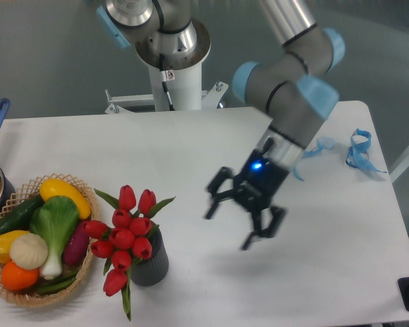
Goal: Insert the flowers into the vase
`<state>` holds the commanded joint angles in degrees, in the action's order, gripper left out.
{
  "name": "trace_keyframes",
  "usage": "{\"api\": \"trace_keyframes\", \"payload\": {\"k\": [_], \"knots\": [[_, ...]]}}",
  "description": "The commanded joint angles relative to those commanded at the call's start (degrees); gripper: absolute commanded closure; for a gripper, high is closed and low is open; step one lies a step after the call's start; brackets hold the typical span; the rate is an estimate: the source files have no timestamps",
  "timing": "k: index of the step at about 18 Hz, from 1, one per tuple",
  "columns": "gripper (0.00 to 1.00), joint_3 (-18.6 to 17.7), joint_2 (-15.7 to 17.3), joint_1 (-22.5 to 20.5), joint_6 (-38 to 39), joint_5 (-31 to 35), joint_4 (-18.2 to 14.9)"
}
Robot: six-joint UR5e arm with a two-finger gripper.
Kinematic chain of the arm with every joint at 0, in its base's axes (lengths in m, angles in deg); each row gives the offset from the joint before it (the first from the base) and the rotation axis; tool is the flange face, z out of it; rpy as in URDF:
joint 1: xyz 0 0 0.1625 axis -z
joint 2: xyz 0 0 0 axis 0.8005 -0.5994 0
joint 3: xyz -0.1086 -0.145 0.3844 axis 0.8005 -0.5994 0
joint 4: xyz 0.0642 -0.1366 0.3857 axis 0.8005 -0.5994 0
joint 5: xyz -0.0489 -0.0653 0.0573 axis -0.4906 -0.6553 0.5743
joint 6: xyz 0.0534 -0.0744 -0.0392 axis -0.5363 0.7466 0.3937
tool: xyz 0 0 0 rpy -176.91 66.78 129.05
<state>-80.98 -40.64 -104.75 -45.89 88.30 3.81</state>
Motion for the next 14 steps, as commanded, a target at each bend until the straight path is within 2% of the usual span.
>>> {"api": "trace_keyframes", "payload": {"k": [4, 6, 7, 8, 10, 12, 14], "knots": [[0.00, 0.97, 5.63, -0.54, -0.09, 13.61, -1.66], [0.00, 2.45, 7.05, -1.06, -1.75, 20.13, -7.52], [0.00, 4.90, 8.09, -1.06, -5.67, 22.94, -14.52], [0.00, 6.75, 8.71, -1.85, -12.33, 24.97, -20.16], [0.00, 8.00, 9.42, -4.04, -17.82, 25.17, -23.98], [0.00, 7.74, 10.30, -6.68, -20.55, 24.73, -25.14], [0.00, 7.13, 10.92, -7.56, -24.85, 24.56, -26.10]]}}
